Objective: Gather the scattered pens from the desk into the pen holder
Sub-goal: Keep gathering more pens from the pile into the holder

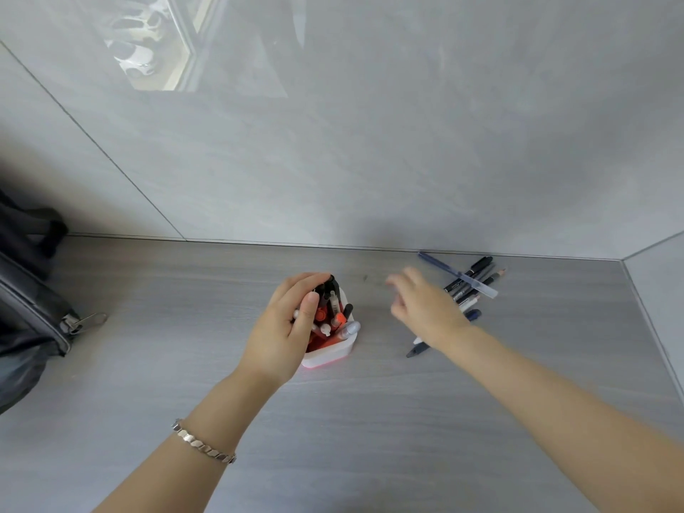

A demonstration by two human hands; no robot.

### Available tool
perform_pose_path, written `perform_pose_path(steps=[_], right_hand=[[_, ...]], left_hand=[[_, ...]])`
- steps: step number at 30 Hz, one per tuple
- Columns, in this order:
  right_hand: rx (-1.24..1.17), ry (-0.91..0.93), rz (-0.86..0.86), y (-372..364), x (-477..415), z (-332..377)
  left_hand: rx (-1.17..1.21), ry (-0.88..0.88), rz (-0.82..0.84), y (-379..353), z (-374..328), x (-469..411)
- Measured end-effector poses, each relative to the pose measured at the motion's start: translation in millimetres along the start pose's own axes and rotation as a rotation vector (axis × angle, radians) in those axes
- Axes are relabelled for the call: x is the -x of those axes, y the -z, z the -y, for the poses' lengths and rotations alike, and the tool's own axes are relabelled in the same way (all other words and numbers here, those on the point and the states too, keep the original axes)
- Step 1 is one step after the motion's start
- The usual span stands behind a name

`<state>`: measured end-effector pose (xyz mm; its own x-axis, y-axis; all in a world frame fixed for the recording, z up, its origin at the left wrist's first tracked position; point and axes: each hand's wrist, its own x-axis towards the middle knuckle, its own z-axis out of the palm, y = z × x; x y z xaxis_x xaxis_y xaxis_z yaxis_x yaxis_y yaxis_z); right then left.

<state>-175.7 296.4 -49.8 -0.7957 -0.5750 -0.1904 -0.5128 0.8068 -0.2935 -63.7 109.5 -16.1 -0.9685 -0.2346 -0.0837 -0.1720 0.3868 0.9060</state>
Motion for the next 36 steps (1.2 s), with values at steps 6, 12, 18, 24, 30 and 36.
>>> perform_pose_path(steps=[6,12,18,24,30,36], right_hand=[[-0.034,-0.488,-0.163,26.9,12.9,-79.7],[-0.1,-0.536,-0.059,11.0,22.8,-109.8],[-0.491,-0.297,-0.233,55.2,45.0,-59.4],[-0.727,-0.036,-0.299,101.9,81.3,20.3],[-0.832,0.108,-0.439,77.4,59.5,68.9],[-0.703,0.127,-0.406,10.0,38.5,84.0]], left_hand=[[-0.014,-0.001,-0.008,-1.2,-1.3,0.7],[-0.045,0.001,0.006,0.4,-4.6,1.6],[0.048,0.032,0.003,11.4,-14.5,8.4],[-0.25,-0.067,-0.009,6.3,-18.6,16.0],[-0.164,0.077,-0.083,3.8,-14.6,15.9],[-0.155,0.113,0.079,15.0,-9.0,26.7]])
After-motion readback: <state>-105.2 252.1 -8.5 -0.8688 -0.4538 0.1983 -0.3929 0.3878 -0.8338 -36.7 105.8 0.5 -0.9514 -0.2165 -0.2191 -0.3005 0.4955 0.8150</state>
